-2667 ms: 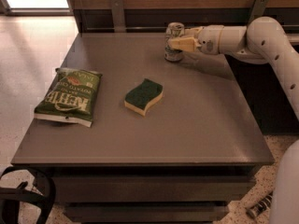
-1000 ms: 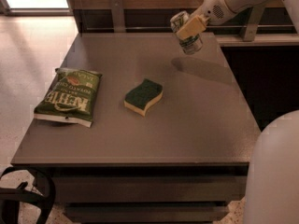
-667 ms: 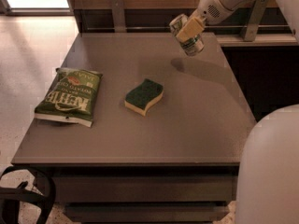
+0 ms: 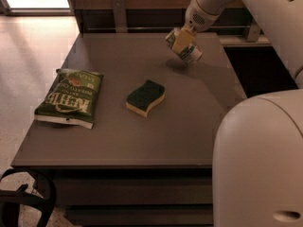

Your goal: Knock 7up can over

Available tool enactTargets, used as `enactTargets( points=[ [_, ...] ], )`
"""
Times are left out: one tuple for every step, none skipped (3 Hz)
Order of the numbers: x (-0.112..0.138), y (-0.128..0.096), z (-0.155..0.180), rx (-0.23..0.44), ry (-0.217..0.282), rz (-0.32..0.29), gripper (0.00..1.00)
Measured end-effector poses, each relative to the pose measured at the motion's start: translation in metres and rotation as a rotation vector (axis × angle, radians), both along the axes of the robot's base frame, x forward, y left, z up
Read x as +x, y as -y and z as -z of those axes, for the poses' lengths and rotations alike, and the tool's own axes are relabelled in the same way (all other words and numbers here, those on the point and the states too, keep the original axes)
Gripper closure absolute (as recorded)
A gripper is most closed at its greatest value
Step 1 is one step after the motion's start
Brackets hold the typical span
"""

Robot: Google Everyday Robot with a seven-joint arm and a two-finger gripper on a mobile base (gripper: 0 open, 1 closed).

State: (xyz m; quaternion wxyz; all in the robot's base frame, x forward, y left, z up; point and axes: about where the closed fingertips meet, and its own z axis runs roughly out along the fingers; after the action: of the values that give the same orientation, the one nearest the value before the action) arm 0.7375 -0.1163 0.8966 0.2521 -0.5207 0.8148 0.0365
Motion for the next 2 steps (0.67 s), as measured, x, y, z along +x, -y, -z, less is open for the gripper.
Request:
enactTargets(
  points=[
    [-0.002,-0.008,0.016,-0.086,-0.055,-0.007,1.00],
    [-0.005,-0.020,0.029,-0.128,-0.102,-0.036,1.00]
  ],
)
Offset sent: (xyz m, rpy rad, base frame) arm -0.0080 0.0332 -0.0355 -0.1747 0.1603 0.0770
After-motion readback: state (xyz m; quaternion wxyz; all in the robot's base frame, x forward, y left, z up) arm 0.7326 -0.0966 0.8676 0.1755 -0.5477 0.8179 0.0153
